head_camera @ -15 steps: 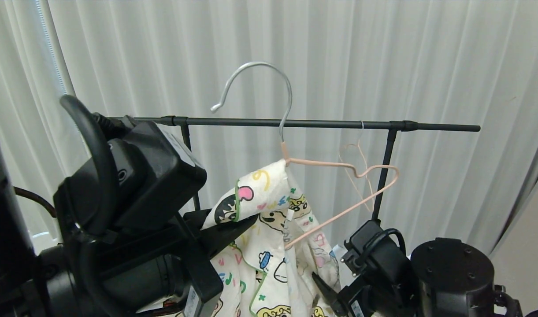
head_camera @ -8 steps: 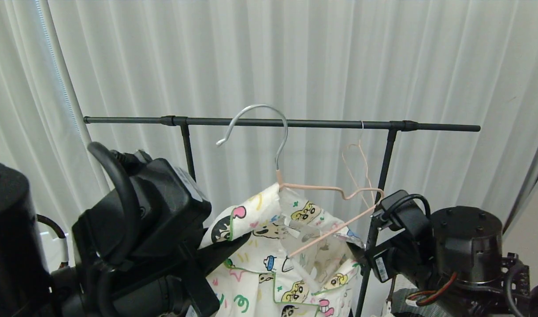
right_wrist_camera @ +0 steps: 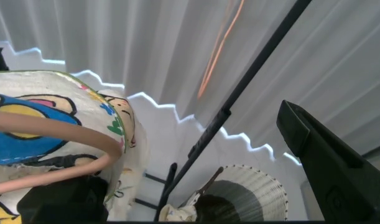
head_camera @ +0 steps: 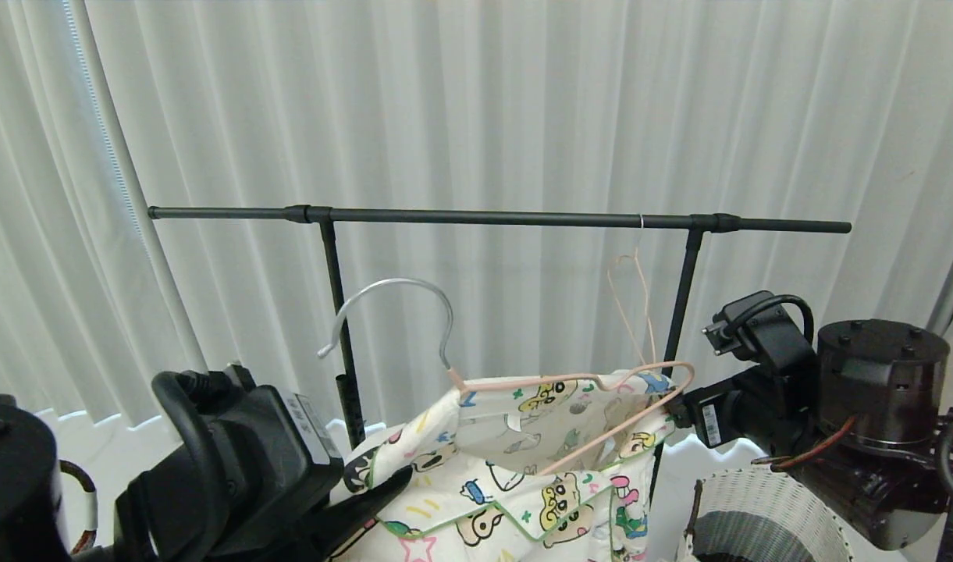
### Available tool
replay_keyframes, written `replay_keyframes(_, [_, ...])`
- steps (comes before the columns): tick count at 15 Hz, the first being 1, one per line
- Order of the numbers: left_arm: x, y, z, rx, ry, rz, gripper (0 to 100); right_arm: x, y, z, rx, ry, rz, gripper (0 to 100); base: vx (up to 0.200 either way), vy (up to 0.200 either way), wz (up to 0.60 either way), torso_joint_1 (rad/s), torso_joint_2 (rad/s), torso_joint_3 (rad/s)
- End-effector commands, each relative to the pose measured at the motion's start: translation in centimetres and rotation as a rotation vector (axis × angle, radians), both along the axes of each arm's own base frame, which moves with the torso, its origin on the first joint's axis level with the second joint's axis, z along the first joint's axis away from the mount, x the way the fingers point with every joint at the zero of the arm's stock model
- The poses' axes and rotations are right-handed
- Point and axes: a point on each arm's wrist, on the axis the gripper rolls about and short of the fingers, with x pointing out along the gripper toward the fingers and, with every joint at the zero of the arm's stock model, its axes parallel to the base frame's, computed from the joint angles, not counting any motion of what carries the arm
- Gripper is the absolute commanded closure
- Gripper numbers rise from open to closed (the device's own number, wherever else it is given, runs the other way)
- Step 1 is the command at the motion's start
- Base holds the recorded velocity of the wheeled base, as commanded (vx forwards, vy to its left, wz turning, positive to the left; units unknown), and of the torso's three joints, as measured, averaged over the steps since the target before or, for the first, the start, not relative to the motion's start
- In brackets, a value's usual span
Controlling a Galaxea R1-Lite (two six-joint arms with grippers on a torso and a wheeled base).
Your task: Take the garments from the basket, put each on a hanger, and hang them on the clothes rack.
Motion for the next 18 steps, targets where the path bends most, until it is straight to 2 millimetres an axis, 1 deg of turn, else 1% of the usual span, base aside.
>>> replay_keyframes(1, [-0.2,0.4,-0.4,0.01,0.004,0.003,100,0.2,0.0,0.5,0.01,-0.016,-0.003,0,0.0,0.0,0.0,0.0,0.0,0.0])
replay_keyframes(3, [-0.4,0.6,-0.6,0.015,0.001,-0.001,100,0.5,-0.1,0.7,0.014,-0.021,-0.013,0,0.0,0.0,0.0,0.0,0.0,0.0])
replay_keyframes(4, [-0.5,0.8,-0.5,0.035,-0.022,-0.014,100,1.0,-0.2,0.9,0.018,-0.029,-0.028,0,0.0,0.0,0.0,0.0,0.0,0.0])
replay_keyframes(7, [-0.1,0.6,-0.1,-0.011,-0.09,-0.01,100,1.2,-0.4,0.6,0.017,-0.018,-0.012,0,0.0,0.0,0.0,0.0,0.0,0.0])
replay_keyframes(9, [0.2,1.5,-0.8,0.081,-0.181,-0.017,100,1.8,-0.5,0.2,0.009,-0.005,-0.025,0,0.0,0.0,0.0,0.0,0.0,0.0])
replay_keyframes(10, [0.0,1.7,-1.1,0.104,-0.196,-0.027,100,2.2,-0.7,0.2,0.01,-0.005,-0.037,0,0.0,0.0,0.0,0.0,0.0,0.0])
replay_keyframes(13, [0.0,1.8,-1.4,0.116,-0.194,-0.032,100,3.2,-1.3,0.3,0.02,-0.004,-0.052,0,0.0,0.0,0.0,0.0,0.0,0.0])
replay_keyframes(15, [-0.1,1.9,-1.4,0.121,-0.2,-0.032,100,3.4,-1.7,0.2,0.023,0.003,-0.039,0,0.0,0.0,0.0,0.0,0.0,0.0])
replay_keyframes(18, [-0.1,2.0,-1.8,0.143,-0.195,-0.026,100,3.7,-1.4,0.1,0.025,0.009,-0.018,0,0.0,0.0,0.0,0.0,0.0,0.0])
